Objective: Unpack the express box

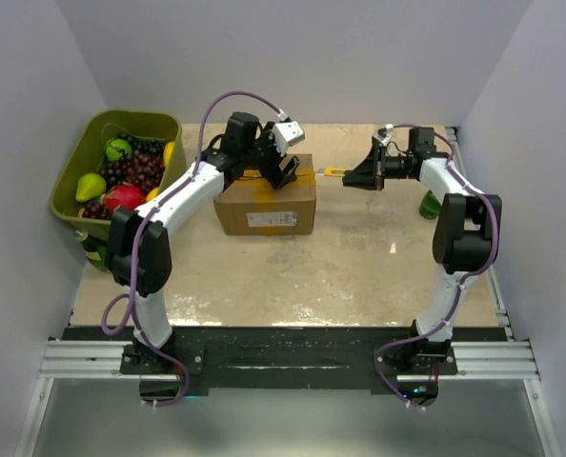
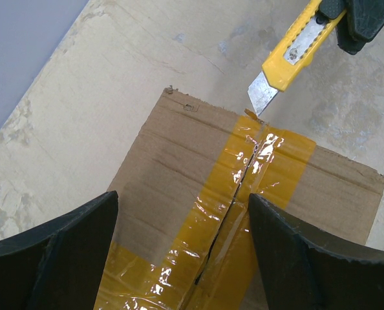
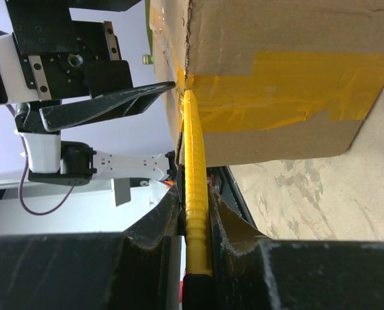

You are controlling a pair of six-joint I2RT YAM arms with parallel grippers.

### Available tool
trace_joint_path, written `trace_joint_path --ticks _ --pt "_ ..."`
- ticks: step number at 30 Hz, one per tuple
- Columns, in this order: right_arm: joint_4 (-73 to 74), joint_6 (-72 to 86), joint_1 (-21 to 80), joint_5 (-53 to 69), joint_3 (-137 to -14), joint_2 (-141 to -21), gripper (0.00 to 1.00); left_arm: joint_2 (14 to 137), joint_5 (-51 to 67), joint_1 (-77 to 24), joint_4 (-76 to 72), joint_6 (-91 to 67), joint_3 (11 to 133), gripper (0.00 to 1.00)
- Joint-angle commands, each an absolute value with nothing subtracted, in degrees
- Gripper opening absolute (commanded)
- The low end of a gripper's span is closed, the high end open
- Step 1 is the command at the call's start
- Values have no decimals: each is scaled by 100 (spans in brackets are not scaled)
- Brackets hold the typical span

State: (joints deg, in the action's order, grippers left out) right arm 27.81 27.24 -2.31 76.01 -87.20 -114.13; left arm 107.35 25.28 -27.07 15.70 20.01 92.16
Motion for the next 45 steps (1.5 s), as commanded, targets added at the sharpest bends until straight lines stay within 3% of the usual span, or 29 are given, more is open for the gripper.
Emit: trace_joint_path --ticks 1,45 --pt "2856 2610 -194 7725 -8728 -11338 0 11030 2364 -2716 1846 1986 9211 86" --pt "2057 3550 105 8666 -7806 -10811 0 11320 2364 -2716 1802 1986 9387 86"
